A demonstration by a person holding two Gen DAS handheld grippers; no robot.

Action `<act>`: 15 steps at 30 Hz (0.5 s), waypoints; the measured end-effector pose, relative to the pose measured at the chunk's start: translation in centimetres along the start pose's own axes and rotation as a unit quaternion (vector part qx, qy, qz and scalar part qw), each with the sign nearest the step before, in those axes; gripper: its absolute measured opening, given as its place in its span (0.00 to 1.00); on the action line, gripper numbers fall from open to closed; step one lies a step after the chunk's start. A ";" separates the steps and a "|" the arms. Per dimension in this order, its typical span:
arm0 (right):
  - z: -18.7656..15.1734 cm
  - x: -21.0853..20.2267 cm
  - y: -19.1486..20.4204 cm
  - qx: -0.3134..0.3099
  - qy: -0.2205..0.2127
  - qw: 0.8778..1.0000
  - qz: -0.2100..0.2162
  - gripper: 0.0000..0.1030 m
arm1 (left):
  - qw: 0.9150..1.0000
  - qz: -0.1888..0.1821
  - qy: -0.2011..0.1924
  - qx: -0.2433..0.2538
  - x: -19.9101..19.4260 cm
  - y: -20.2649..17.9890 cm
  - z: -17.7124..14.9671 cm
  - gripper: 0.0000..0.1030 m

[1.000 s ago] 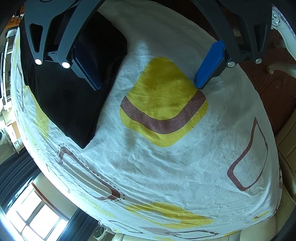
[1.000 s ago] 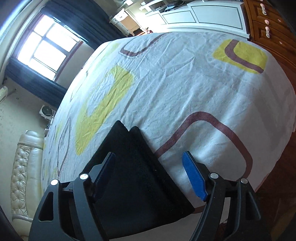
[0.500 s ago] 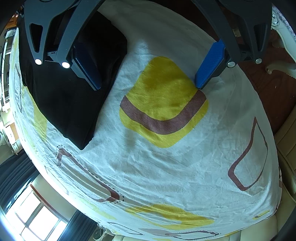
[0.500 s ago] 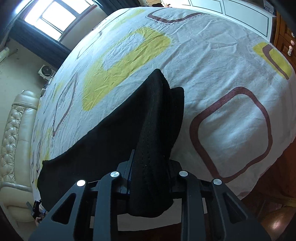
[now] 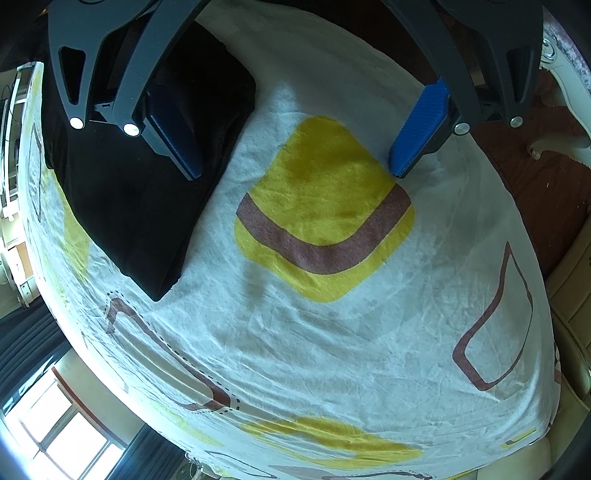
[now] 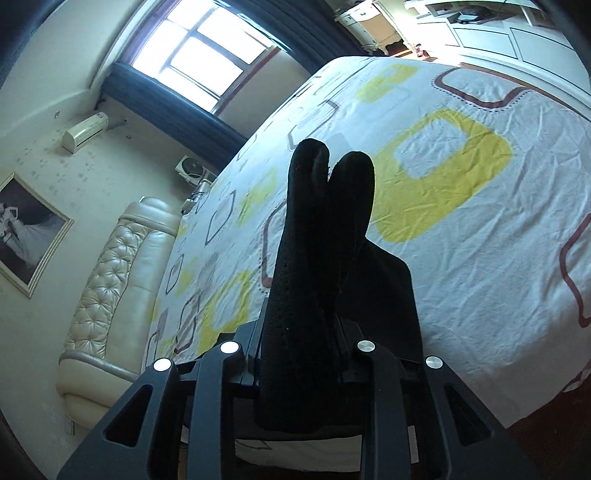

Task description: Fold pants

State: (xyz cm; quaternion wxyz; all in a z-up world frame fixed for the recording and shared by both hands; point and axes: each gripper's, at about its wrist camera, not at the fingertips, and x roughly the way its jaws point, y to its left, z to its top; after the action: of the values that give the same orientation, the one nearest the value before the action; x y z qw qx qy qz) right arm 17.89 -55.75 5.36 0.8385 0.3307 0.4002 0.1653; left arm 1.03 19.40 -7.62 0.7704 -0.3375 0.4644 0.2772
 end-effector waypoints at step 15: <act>-11.1 15.4 14.5 -0.166 0.102 0.977 -0.088 0.25 | 1.000 0.029 -0.001 -0.007 -0.7 0.0 -0.1 0.97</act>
State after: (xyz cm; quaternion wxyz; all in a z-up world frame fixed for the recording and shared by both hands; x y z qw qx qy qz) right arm 18.65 -32.20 1.56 0.8478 0.1318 0.4780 0.1880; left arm 0.69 19.18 -7.02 0.7602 -0.3291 0.4715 0.3024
